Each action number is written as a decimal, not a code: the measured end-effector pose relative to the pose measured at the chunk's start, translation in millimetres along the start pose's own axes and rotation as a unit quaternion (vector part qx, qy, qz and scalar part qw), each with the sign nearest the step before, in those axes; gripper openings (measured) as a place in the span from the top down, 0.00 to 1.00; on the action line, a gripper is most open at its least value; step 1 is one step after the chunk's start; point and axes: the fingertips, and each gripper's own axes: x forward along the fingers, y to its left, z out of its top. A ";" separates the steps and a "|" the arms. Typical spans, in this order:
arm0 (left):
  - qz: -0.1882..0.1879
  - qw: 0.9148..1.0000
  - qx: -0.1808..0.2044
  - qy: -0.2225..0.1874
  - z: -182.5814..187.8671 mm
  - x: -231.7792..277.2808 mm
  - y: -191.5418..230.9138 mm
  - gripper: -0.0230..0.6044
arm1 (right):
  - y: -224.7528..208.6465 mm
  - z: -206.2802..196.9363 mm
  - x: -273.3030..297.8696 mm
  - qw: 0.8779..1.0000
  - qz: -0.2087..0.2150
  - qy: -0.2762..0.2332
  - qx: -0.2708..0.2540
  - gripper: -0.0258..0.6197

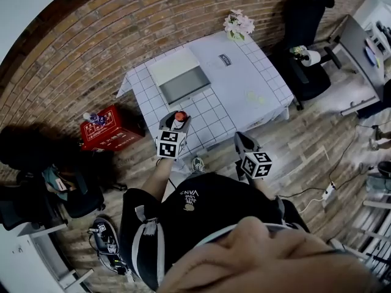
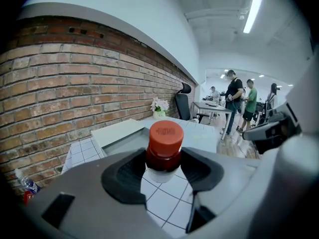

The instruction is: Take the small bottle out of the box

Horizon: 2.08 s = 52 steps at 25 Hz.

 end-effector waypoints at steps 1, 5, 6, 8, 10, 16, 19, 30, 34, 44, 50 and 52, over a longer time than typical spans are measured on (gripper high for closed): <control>0.001 1.000 -0.001 0.000 -2.4 -3.7 -3.4 0.61 | -0.2 -1.6 -1.9 1.000 0.001 0.000 0.000 0.96; 0.003 1.000 -0.001 0.001 -12.4 -19.3 -16.0 0.61 | 2.5 -5.7 -7.9 1.000 0.010 -0.001 -0.003 0.96; 0.003 1.000 0.000 0.002 -15.3 -23.5 -19.2 0.61 | 3.7 -7.0 -9.2 1.000 0.013 -0.001 -0.004 0.96; 0.003 1.000 0.002 0.003 -20.9 -32.9 -25.1 0.61 | 6.7 -10.2 -11.9 1.000 0.018 0.002 -0.006 0.96; 0.005 1.000 0.002 0.003 -26.3 -42.5 -31.0 0.61 | 9.4 -13.6 -14.9 1.000 0.023 0.005 -0.009 0.96; 0.016 1.000 -0.010 0.005 -44.0 -64.6 -48.2 0.61 | 12.2 -22.1 -22.6 0.999 0.036 0.012 -0.016 0.96; 0.023 1.000 -0.019 0.006 -52.3 -74.7 -54.0 0.61 | 15.4 -27.9 -25.1 0.999 0.044 0.016 -0.018 0.96; 0.036 0.999 -0.036 0.008 -70.8 -100.7 -71.4 0.61 | 27.9 -44.6 -33.9 0.997 0.067 0.029 -0.024 0.96; 0.035 0.999 -0.040 0.008 -75.4 -108.6 -70.7 0.61 | 35.1 -49.7 -33.0 0.997 0.069 0.031 -0.025 0.96; 0.024 0.999 -0.044 0.021 -87.7 -127.9 -47.6 0.61 | 59.4 -53.4 -21.5 0.998 0.049 0.028 -0.013 0.96; 0.018 0.998 -0.046 0.025 -94.6 -139.2 -25.1 0.61 | 82.1 -61.4 -12.1 0.999 0.038 0.033 -0.019 0.96; 0.014 0.999 -0.046 0.025 -95.2 -142.3 -19.9 0.61 | 88.1 -61.3 -9.4 0.999 0.033 0.031 -0.024 0.96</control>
